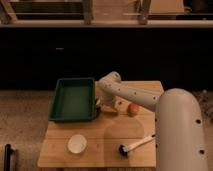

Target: Place pepper in tray

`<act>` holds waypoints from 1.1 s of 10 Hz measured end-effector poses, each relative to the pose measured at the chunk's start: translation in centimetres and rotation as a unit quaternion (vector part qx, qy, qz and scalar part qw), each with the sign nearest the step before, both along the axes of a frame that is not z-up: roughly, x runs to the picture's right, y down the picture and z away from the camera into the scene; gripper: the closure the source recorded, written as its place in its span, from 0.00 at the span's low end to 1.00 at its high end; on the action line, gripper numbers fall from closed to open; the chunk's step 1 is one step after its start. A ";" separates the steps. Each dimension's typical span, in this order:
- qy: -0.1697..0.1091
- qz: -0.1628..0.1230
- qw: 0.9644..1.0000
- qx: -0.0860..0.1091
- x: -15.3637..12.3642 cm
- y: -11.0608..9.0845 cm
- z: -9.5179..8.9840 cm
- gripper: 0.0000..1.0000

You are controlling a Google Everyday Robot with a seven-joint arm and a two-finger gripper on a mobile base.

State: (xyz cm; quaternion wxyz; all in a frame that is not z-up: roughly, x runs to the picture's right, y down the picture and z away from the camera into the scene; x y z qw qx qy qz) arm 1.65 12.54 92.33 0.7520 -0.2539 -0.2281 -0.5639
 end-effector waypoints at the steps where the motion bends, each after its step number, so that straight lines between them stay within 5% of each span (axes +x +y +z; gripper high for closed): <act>1: 0.003 0.001 1.000 -0.003 0.2 0.0 0.1 0.37; 7: 0.010 0.001 1.000 -0.012 1.7 -0.4 0.1 0.96; 11: 0.006 0.040 0.999 -0.004 3.8 -1.4 -1.6 1.00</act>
